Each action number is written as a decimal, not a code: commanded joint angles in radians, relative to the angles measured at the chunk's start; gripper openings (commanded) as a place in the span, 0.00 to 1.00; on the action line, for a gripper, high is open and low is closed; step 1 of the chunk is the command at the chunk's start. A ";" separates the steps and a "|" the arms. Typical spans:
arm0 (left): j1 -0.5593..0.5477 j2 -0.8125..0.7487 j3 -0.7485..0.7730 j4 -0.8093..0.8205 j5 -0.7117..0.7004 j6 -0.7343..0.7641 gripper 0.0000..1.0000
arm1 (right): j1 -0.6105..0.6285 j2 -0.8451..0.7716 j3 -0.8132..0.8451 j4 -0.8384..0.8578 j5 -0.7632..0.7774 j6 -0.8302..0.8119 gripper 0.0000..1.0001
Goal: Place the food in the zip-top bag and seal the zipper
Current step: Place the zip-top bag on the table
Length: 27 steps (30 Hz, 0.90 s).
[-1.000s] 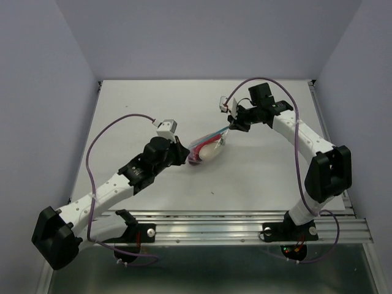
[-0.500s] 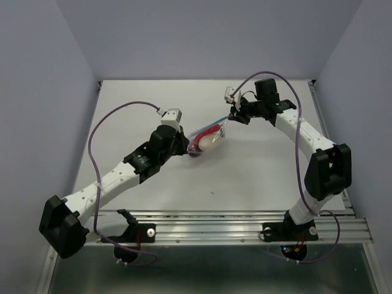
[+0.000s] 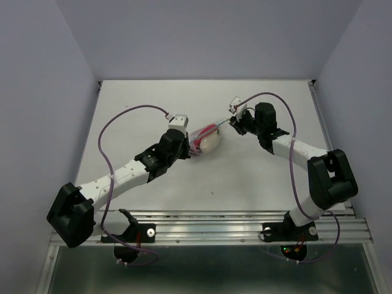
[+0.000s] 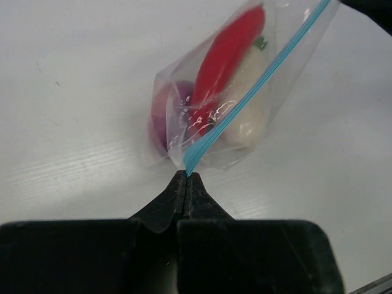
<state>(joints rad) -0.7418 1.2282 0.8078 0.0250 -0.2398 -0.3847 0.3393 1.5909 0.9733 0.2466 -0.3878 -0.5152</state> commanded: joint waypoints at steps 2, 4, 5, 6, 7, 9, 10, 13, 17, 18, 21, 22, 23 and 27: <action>-0.056 0.017 -0.068 0.030 0.037 -0.045 0.04 | 0.003 -0.104 -0.129 0.214 0.176 0.159 0.45; -0.099 0.008 -0.091 0.032 0.054 -0.071 0.14 | 0.003 -0.184 -0.180 0.160 0.181 0.188 0.57; -0.116 -0.004 -0.099 0.029 0.053 -0.080 0.21 | 0.003 -0.213 -0.209 0.146 0.178 0.216 0.69; -0.149 -0.010 -0.104 0.017 0.051 -0.091 0.27 | 0.003 -0.245 -0.223 0.140 0.182 0.239 0.76; -0.166 -0.016 -0.107 0.015 0.053 -0.109 0.32 | 0.003 -0.278 -0.232 0.116 0.181 0.254 0.86; -0.201 -0.033 -0.113 0.009 0.059 -0.126 0.41 | 0.003 -0.372 -0.232 0.053 0.181 0.286 1.00; -0.234 -0.035 -0.110 -0.008 0.059 -0.134 0.42 | 0.003 -0.402 -0.214 -0.037 0.203 0.312 1.00; -0.280 -0.042 -0.085 -0.055 0.060 -0.164 0.67 | 0.003 -0.488 -0.156 -0.214 0.350 0.435 1.00; -0.344 -0.047 -0.038 -0.088 0.034 -0.181 0.99 | 0.003 -0.525 -0.082 -0.372 0.601 0.622 1.00; -0.350 -0.052 -0.015 -0.109 0.025 -0.197 0.99 | 0.003 -0.520 -0.062 -0.407 0.681 0.680 1.00; -0.352 -0.076 0.039 -0.155 -0.079 -0.247 0.99 | 0.003 -0.497 -0.002 -0.515 0.785 0.774 1.00; -0.350 -0.078 0.062 -0.224 -0.122 -0.297 0.99 | 0.003 -0.493 0.004 -0.530 0.797 0.785 1.00; -0.347 -0.078 0.091 -0.267 -0.172 -0.328 0.99 | 0.003 -0.484 0.008 -0.533 0.809 0.793 1.00; -0.265 -0.072 0.194 -0.428 -0.308 -0.424 0.99 | 0.003 -0.496 -0.004 -0.553 0.856 0.900 1.00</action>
<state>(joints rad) -1.0725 1.1904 0.9073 -0.2535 -0.3717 -0.6926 0.3416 1.1084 0.9463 -0.2344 0.3485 0.2367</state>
